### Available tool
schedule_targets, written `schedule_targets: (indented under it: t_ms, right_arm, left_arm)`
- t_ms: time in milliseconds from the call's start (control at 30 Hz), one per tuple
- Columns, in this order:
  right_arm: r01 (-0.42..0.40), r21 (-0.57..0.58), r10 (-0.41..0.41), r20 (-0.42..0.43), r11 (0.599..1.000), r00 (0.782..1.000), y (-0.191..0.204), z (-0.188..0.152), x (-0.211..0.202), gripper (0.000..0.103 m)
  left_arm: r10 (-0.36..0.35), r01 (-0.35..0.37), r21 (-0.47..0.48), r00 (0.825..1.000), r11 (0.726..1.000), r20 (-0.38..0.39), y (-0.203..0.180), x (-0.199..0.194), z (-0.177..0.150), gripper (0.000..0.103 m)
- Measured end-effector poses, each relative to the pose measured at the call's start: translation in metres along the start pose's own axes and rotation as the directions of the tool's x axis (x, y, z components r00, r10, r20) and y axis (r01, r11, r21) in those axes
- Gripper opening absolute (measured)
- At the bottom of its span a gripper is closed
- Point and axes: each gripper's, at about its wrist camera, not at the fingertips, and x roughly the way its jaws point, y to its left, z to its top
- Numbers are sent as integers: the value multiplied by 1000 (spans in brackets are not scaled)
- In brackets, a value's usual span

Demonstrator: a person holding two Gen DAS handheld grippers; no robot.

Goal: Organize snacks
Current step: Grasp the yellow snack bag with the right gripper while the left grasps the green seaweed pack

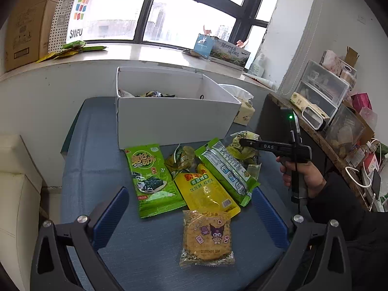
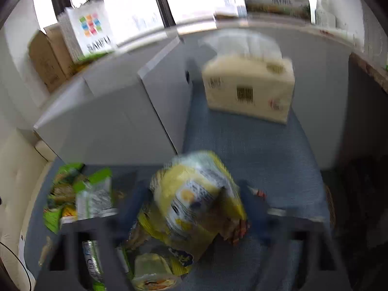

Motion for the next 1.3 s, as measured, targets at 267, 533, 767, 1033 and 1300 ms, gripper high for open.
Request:
schedule_targets:
  t_ms: [267, 533, 767, 1033, 1300]
  right_arm:
    - [-82, -120, 92, 82, 989, 992, 33, -5, -37, 41]
    - [-86, -100, 108, 244, 991, 964, 44, 1, -110, 41]
    - [-100, -117, 130, 286, 988, 949, 56, -15, -151, 41]
    - [-90, -108, 116, 260, 990, 959, 61, -31, -154, 41]
    - [-95, -115, 120, 235, 989, 965, 64, -39, -147, 42]
  left_arm:
    - [-11, 9, -89, 1000, 996, -19, 23, 12, -1, 103]
    - [-9, -13, -155, 989, 988, -146, 56, 71, 5, 103]
    - [57, -97, -135, 961, 986, -272, 64, 124, 14, 103]
    - [263, -274, 13, 907, 962, -329, 36, 158, 8, 101]
    - [306, -309, 33, 913, 950, -269, 43, 130, 5, 61]
